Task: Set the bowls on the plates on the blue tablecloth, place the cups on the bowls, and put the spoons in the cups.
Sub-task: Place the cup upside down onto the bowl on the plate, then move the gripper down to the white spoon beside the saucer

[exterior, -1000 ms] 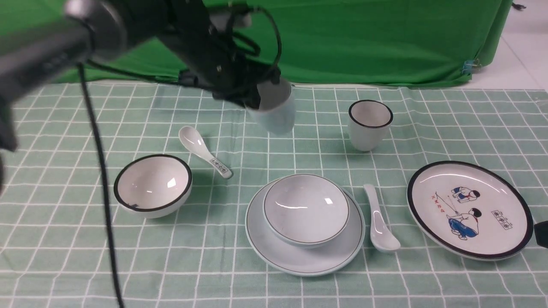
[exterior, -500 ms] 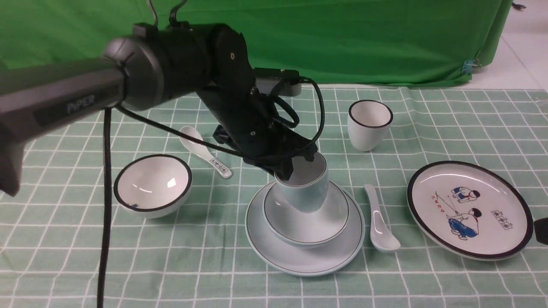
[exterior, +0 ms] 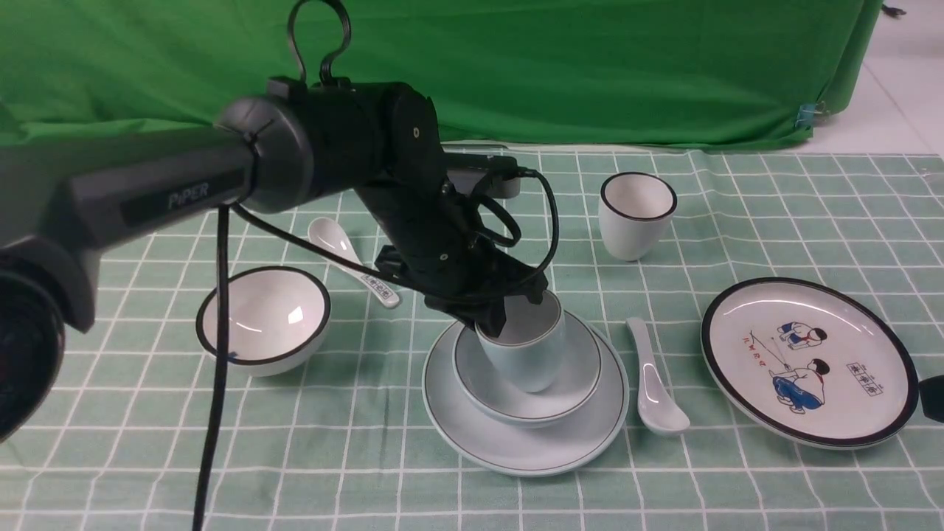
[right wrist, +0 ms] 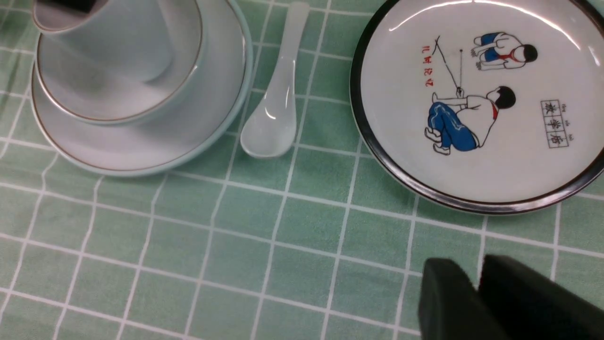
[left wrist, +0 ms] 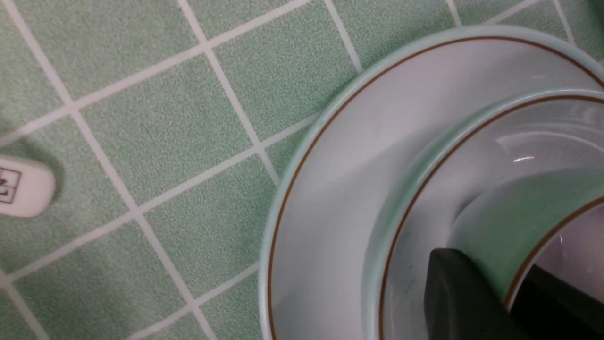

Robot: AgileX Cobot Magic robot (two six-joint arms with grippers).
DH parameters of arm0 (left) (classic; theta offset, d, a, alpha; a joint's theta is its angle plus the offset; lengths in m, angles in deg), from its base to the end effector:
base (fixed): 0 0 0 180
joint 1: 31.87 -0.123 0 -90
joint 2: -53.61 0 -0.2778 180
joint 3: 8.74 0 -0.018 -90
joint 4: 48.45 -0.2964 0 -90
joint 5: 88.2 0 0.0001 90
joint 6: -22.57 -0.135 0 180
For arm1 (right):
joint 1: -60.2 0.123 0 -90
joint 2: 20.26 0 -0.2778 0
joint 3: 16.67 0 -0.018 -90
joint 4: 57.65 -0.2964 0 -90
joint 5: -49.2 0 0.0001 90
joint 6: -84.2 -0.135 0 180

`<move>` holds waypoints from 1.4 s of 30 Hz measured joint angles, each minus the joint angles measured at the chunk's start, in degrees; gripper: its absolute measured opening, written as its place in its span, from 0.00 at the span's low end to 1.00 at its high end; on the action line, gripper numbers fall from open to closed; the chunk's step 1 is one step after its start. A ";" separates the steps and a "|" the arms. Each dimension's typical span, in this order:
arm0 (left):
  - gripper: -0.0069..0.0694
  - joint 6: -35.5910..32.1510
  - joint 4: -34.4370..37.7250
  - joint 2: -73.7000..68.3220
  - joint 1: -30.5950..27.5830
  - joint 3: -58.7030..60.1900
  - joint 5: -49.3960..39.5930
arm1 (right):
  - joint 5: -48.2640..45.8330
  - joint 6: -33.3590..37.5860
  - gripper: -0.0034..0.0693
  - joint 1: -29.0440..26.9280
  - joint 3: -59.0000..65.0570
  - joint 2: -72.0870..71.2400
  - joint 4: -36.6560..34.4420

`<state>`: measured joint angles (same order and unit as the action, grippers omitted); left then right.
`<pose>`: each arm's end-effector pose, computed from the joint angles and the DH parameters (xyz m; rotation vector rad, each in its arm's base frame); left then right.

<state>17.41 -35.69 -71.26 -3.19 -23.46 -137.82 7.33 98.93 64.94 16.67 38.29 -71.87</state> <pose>0.4196 -0.2555 0.1414 0.6636 2.7339 -0.3719 0.2467 0.0427 0.2775 -0.2602 2.3000 0.1970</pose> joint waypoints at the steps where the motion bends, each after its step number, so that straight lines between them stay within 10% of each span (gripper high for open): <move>1: 0.16 0.00 0.00 0.00 0.00 0.00 0.00 | 0.00 0.00 0.24 0.00 0.00 0.00 0.00; 15: 0.63 0.53 -1.48 3.46 0.00 -0.77 -1.83 | -2.61 -1.56 0.32 1.33 -7.59 11.36 -0.03; 24: 0.16 3.93 -10.59 16.74 0.00 -1.46 -8.19 | -3.07 -6.12 0.49 12.77 -26.16 37.16 5.17; 42: 0.10 14.23 -20.50 45.30 0.00 24.69 -4.36 | -0.28 -13.94 0.71 15.33 -42.40 64.60 9.72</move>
<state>31.64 -56.19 -25.96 -3.19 1.22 -142.17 7.04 84.99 80.27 -25.74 102.90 -62.15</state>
